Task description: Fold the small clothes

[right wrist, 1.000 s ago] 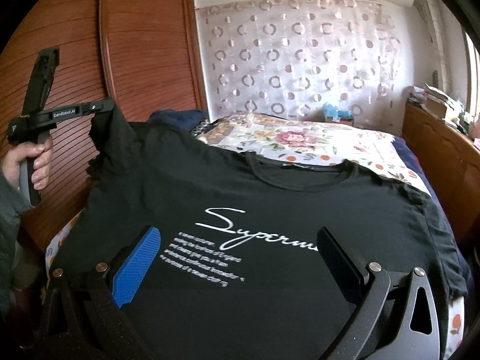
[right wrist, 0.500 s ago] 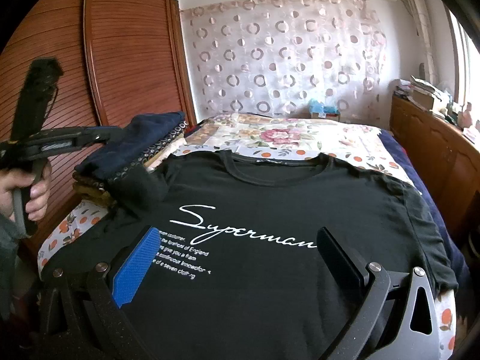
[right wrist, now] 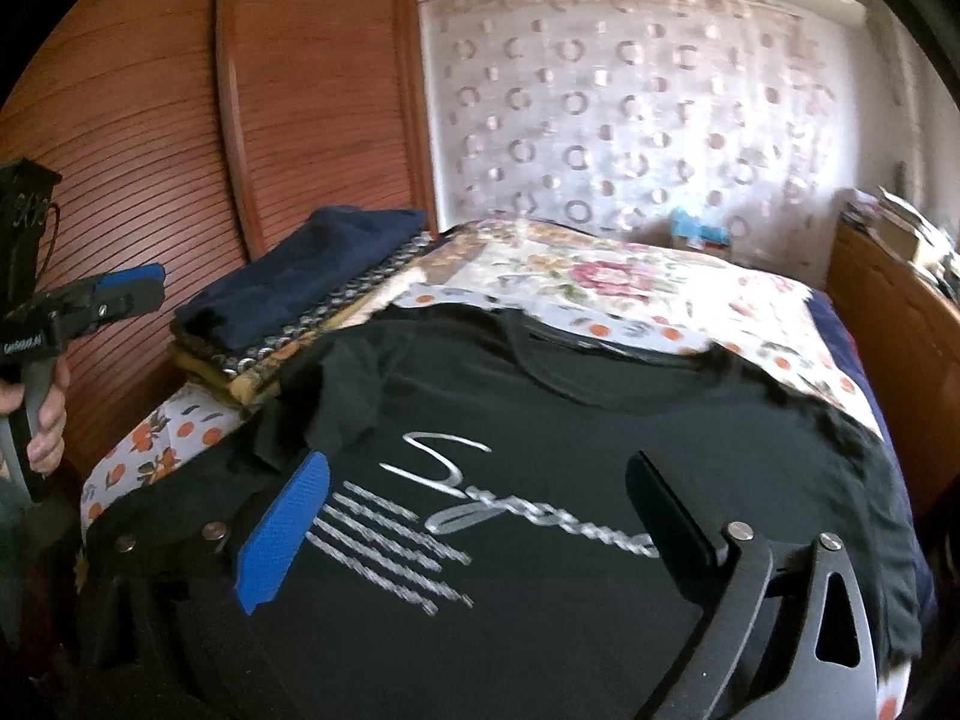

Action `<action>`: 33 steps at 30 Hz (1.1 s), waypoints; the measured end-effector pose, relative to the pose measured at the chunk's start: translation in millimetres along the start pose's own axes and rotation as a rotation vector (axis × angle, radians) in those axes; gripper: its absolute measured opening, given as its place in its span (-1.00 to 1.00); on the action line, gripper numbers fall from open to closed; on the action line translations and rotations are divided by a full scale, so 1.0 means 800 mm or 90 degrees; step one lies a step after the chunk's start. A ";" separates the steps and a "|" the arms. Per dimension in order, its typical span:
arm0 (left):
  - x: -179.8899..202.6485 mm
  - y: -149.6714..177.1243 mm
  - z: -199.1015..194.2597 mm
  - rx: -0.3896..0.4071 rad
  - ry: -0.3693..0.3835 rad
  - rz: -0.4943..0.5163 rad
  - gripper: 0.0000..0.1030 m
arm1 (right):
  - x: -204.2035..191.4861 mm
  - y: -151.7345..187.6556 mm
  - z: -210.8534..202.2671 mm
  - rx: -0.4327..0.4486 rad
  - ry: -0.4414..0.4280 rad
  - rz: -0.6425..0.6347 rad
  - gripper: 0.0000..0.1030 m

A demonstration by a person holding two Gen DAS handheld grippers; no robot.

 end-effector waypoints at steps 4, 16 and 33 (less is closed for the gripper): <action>-0.009 0.017 -0.007 -0.001 -0.018 -0.007 0.56 | -0.024 -0.020 0.030 -0.014 -0.048 -0.026 0.60; -0.009 0.036 -0.016 -0.007 -0.026 0.000 0.56 | -0.083 -0.057 0.178 -0.131 -0.097 -0.125 -0.54; 0.015 0.052 -0.006 -0.024 -0.007 0.002 0.56 | 0.021 -0.007 0.158 -0.126 0.066 -0.012 -0.41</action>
Point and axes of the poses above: each gripper's, at about its wrist camera, not at the fingertips, and z roughly the way its jaws point, x to its right, y to its underside, the point moved 3 cm from there along z, roughly the way its jaws point, and after that the axes turned 6 degrees about y, right-handed, at the moved point
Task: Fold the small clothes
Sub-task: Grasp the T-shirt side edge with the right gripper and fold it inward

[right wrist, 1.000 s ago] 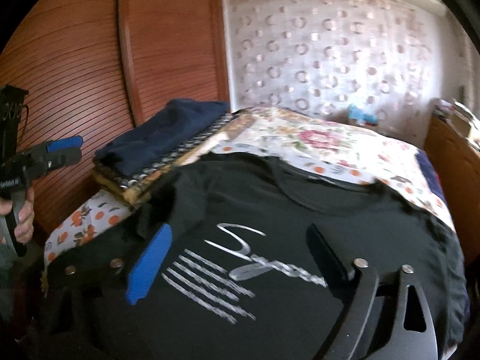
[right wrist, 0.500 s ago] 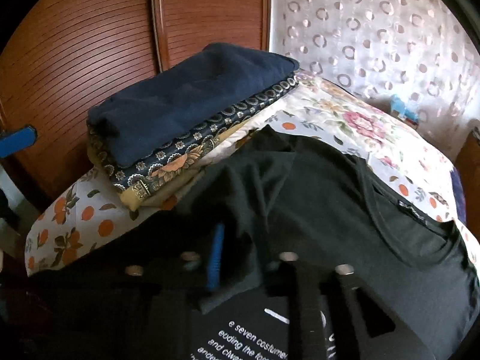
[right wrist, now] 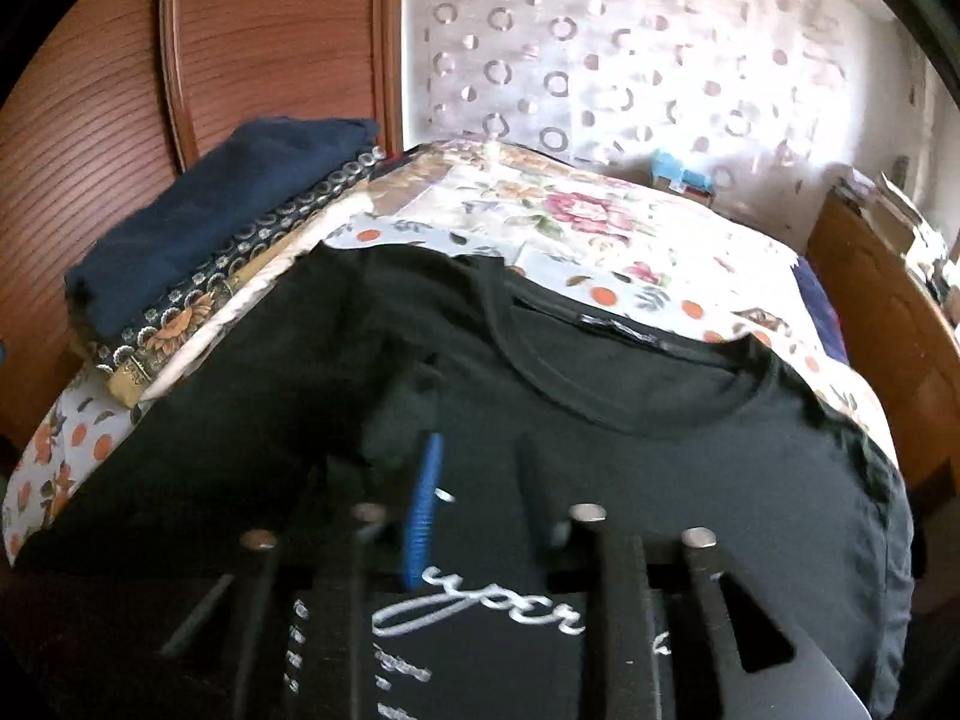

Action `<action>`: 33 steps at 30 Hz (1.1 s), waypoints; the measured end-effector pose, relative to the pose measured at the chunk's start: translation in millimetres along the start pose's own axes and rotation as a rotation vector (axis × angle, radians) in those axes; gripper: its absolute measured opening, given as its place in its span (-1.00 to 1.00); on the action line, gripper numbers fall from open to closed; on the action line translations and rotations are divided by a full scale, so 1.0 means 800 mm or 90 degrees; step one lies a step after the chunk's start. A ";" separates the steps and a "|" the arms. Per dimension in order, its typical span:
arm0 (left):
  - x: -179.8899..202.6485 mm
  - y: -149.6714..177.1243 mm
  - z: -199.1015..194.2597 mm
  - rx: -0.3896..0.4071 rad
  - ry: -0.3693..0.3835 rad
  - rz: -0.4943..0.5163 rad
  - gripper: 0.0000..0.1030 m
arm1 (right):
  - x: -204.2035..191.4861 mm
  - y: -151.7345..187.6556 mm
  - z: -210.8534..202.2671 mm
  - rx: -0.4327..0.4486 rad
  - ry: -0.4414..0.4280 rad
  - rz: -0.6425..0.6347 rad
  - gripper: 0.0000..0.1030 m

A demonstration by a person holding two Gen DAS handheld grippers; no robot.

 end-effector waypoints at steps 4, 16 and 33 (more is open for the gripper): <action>0.003 0.001 0.001 -0.003 0.002 -0.002 0.56 | -0.004 0.003 -0.001 0.002 -0.033 0.013 -0.41; 0.009 0.010 0.009 -0.022 0.009 -0.008 0.56 | -0.054 -0.013 0.060 -0.026 -0.067 -0.073 -0.41; 0.027 0.014 0.023 -0.038 0.029 -0.005 0.56 | 0.049 0.012 0.057 -0.023 0.049 0.012 -0.57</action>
Point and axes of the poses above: each gripper's, at about its wrist camera, not at the fingertips, and z roughly the way its jaws point, x to its right, y to its underside, the point moved 3 cm from there along z, roughly the way its jaws point, and after that the axes turned 6 degrees about y, right-handed, at the moved point
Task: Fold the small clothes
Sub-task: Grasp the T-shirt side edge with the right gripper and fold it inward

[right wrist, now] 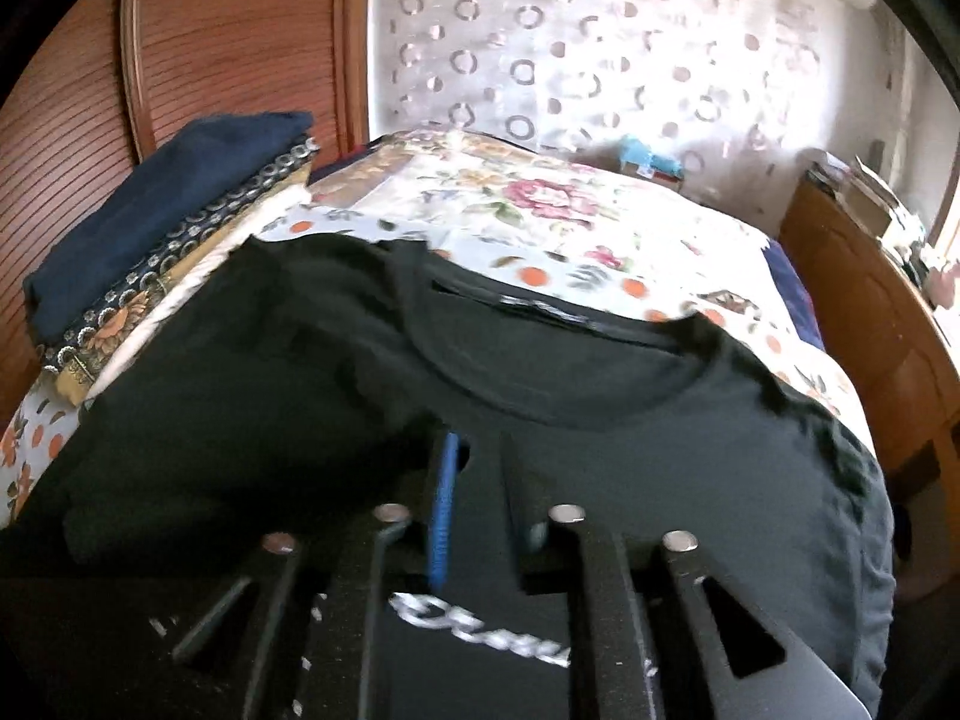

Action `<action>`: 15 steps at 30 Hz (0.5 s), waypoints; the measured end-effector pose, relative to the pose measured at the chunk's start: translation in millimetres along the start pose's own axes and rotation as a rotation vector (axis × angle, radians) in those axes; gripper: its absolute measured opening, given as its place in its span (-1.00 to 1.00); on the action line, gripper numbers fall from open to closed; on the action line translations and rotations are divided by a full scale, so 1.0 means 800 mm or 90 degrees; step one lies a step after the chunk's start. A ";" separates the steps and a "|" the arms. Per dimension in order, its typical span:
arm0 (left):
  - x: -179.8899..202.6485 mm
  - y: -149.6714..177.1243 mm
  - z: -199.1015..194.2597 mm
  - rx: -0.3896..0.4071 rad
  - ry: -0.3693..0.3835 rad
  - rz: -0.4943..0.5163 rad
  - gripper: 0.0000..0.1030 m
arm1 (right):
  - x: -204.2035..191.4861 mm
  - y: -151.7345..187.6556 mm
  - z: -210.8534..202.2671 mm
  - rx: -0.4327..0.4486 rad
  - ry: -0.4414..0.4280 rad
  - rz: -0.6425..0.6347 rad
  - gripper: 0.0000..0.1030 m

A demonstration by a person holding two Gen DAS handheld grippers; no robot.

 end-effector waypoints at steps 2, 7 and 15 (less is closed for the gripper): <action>0.005 0.000 0.004 -0.003 0.005 0.001 0.56 | 0.012 0.009 -0.005 -0.001 0.007 0.007 -0.55; 0.025 -0.002 0.016 -0.015 0.020 0.015 0.56 | 0.037 0.030 -0.050 0.016 -0.001 0.017 -0.18; 0.068 -0.003 0.041 -0.043 0.068 0.045 0.28 | 0.078 0.109 -0.111 0.010 0.008 0.013 0.05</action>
Point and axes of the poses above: each gripper's, at about its wrist camera, not at the fingertips, and z roughly the way its jaws point, x to its right, y to its underside, the point moved 3 cm from there along z, roughly the way its jaws point, and after that the axes turned 6 degrees about y, right-handed, at the moved point
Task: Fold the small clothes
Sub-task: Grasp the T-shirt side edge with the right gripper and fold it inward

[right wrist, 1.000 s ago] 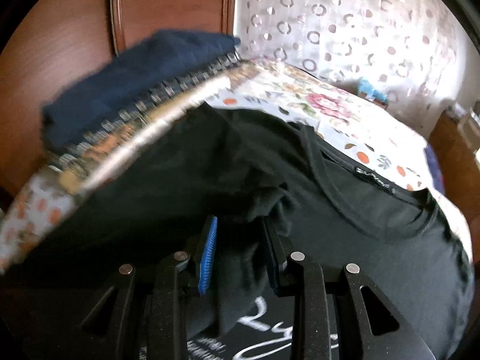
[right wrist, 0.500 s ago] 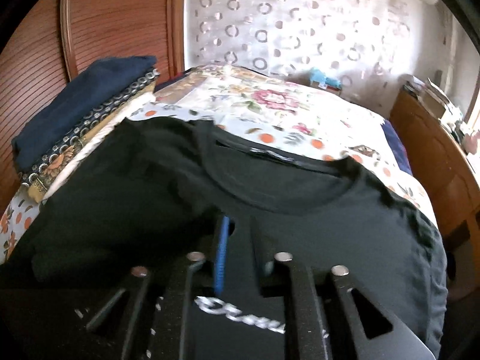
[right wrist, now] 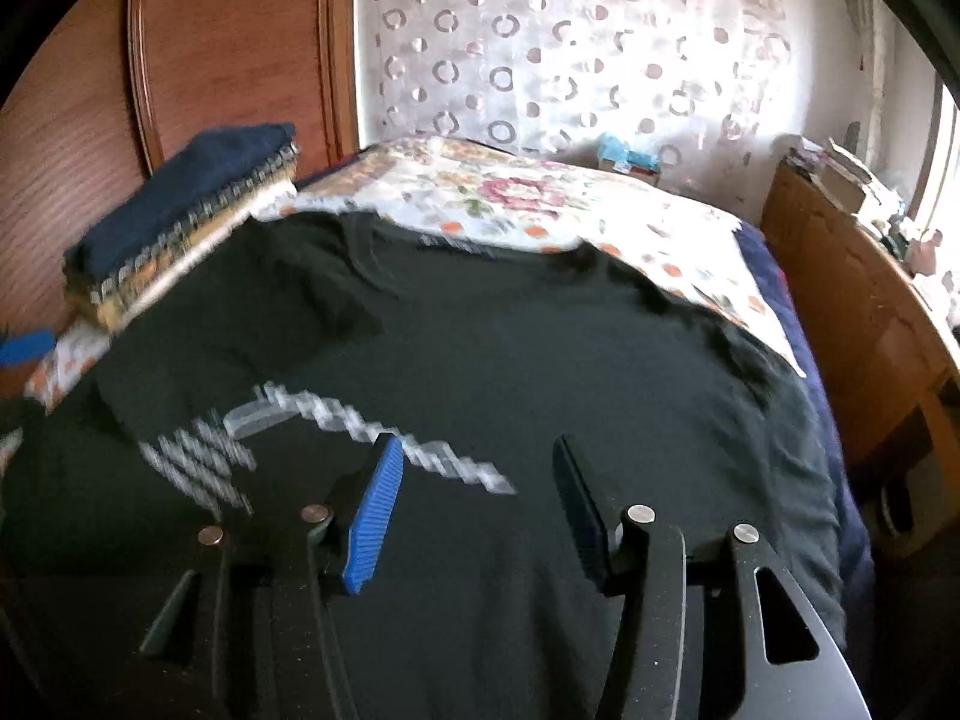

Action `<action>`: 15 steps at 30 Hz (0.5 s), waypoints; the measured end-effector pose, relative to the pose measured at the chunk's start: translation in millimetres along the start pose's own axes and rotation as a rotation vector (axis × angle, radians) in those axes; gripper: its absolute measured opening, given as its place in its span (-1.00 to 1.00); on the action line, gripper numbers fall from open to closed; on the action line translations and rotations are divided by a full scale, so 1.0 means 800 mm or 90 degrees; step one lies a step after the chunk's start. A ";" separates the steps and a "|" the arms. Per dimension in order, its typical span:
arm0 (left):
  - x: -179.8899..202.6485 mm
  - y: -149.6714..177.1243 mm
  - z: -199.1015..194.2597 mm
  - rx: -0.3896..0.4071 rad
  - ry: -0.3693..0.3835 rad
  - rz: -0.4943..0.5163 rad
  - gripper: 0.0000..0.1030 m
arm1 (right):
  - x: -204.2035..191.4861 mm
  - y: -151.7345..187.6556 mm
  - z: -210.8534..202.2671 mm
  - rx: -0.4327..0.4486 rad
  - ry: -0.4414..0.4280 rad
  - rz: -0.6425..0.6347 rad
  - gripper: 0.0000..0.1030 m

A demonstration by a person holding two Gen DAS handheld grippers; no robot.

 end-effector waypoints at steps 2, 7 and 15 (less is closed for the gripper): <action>0.006 0.001 0.010 -0.017 0.014 0.001 0.04 | 0.014 0.024 -0.012 -0.007 0.016 0.000 0.05; 0.016 0.007 0.032 -0.059 0.030 -0.007 -0.21 | 0.047 0.061 -0.036 -0.025 0.034 0.026 0.05; 0.015 0.010 0.067 -0.110 0.020 -0.021 -0.25 | 0.070 0.085 -0.034 -0.050 0.045 0.051 0.05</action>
Point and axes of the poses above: each gripper's, at about its wrist camera, not at the fingertips, and z roughly the way its jaws point, x to its right, y to its underside, the point moved 3 cm from there along z, roughly the way its jaws point, and after that the axes turned 6 degrees about y, right-handed, at the moved point
